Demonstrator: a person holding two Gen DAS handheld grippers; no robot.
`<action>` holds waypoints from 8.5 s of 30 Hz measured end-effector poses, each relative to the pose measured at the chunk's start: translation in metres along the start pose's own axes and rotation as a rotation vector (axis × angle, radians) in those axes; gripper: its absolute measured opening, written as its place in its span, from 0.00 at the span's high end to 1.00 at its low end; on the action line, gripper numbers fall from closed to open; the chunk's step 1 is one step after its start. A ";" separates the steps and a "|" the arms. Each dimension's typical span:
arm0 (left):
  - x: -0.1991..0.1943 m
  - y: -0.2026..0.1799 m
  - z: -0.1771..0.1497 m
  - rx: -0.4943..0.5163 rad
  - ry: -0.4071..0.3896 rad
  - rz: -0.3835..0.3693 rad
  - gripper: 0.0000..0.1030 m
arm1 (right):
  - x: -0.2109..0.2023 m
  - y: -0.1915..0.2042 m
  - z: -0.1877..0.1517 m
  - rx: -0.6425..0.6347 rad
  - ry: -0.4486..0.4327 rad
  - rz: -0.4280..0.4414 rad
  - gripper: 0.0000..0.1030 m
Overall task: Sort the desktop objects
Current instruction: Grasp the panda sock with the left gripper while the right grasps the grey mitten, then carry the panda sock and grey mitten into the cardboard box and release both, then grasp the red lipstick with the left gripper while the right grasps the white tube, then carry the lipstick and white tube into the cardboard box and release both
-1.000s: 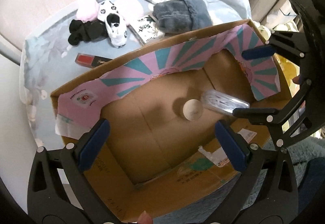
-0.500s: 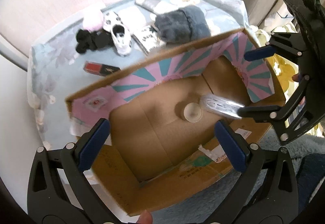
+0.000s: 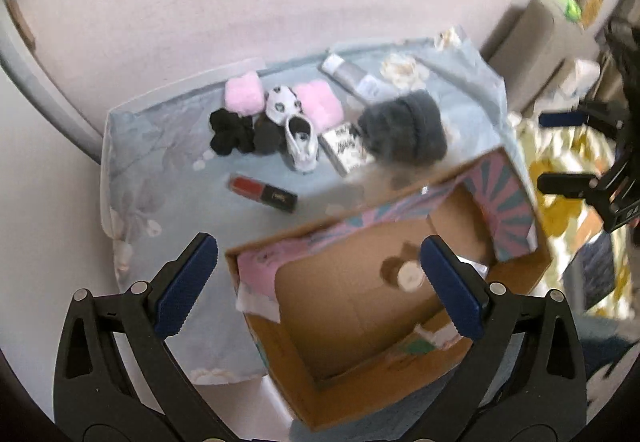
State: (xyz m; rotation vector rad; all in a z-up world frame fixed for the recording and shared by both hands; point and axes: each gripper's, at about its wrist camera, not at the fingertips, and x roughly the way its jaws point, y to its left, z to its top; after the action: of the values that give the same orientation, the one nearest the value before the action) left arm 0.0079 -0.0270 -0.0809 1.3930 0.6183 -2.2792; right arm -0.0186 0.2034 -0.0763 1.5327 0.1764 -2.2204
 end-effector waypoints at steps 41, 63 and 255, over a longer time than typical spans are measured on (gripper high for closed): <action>0.209 0.032 0.061 -0.567 0.336 -0.083 0.70 | 0.192 -0.101 0.065 0.267 0.315 0.330 0.49; 0.129 -0.029 0.036 -0.489 0.203 0.024 0.76 | 0.102 -0.090 0.063 0.211 0.115 0.181 0.77; 0.122 0.011 0.002 -1.227 0.147 0.247 0.82 | 0.129 -0.090 0.138 -0.072 -0.044 0.020 0.64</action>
State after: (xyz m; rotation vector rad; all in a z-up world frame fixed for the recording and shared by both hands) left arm -0.0392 -0.0493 -0.1913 0.8850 1.4403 -1.1343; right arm -0.2130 0.2012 -0.1540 1.4404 0.2239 -2.2059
